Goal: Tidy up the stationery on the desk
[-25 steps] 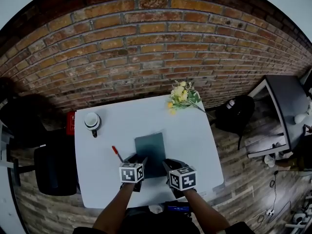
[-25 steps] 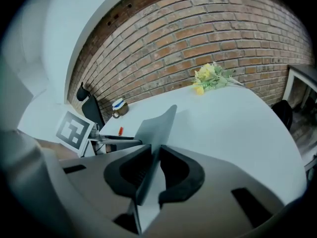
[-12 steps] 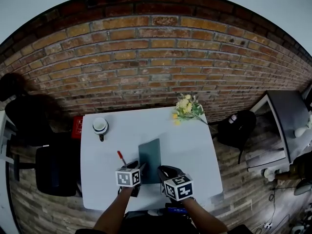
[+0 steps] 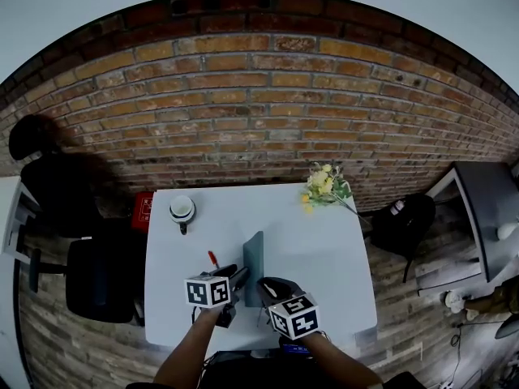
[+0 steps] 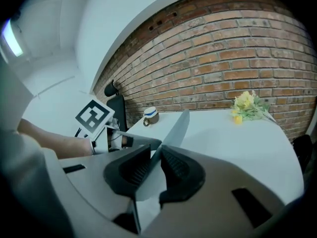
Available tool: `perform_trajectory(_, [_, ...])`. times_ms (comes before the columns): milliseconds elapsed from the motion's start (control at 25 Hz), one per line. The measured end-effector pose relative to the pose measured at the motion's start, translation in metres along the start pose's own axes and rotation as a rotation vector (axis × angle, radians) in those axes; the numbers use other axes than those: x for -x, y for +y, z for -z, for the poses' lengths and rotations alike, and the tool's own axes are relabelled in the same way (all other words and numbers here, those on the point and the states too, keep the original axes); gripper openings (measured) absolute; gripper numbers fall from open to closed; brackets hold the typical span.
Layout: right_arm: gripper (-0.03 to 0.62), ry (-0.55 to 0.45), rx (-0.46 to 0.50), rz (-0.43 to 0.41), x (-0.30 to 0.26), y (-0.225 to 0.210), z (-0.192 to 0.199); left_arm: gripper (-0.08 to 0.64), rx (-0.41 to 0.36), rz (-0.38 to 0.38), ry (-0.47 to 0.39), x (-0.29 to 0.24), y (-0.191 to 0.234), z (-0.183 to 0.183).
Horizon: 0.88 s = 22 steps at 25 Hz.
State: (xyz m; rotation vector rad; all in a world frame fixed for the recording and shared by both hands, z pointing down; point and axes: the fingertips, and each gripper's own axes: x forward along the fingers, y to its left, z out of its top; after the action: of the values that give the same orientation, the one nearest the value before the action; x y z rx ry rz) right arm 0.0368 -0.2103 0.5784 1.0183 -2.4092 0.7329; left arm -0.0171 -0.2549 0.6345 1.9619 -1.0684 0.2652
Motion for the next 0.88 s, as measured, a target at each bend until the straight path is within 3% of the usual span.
perform_trajectory(240, [0.075, -0.02, 0.025, -0.032, -0.009, 0.02, -0.006, 0.203, -0.036, 0.059, -0.053, 0.019, -0.028, -0.045])
perform_trajectory(400, [0.075, -0.03, 0.045, -0.043, -0.015, 0.031, -0.007, 0.239, -0.072, 0.038, 0.031, 0.009, -0.034, -0.048])
perform_trajectory(600, [0.075, -0.03, 0.074, -0.06, -0.024, 0.046, -0.009, 0.253, -0.091, -0.061, 0.153, -0.005, -0.02, -0.032])
perform_trajectory(720, [0.074, -0.032, 0.09, -0.066, -0.027, 0.05, -0.009, 0.252, -0.076, -0.1, 0.183, -0.007, -0.011, -0.027])
perform_trajectory(880, [0.075, -0.038, 0.09, -0.106, -0.029, 0.055, -0.009, 0.224, -0.041, -0.095, 0.189, -0.004, -0.007, -0.026])
